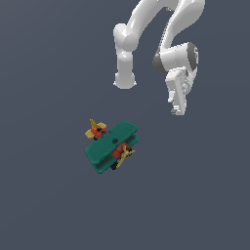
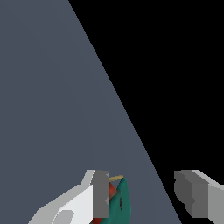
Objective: Pick up the object and move it to a goal position.
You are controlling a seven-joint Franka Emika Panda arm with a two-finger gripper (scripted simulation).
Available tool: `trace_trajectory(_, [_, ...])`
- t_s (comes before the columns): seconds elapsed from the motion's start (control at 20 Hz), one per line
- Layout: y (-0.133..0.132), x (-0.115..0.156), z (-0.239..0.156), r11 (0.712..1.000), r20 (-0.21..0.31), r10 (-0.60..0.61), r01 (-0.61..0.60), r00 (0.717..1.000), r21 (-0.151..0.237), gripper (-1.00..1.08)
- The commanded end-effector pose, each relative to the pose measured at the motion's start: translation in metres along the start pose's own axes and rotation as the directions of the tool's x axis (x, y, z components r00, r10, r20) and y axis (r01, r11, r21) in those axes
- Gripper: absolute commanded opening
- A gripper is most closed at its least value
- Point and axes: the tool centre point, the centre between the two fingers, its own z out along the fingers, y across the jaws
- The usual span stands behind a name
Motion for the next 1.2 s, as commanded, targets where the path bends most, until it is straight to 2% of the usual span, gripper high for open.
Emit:
trace_trajectory(0.0, [-0.009,-0.02,0.012,0.999,0.011,-0.033,0.033,0.999,-0.012,0.28])
trace_trajectory(0.6, [-0.033,-0.113,0.058,0.985,0.075,-0.159,0.163,0.984,-0.048,0.28])
trace_trajectory(0.9, [-0.036,-0.139,0.068,0.979,0.094,-0.19,0.195,0.977,-0.053,0.28])
trace_trajectory(1.15, [-0.037,-0.148,0.071,0.977,0.101,-0.199,0.205,0.975,-0.054,0.28])
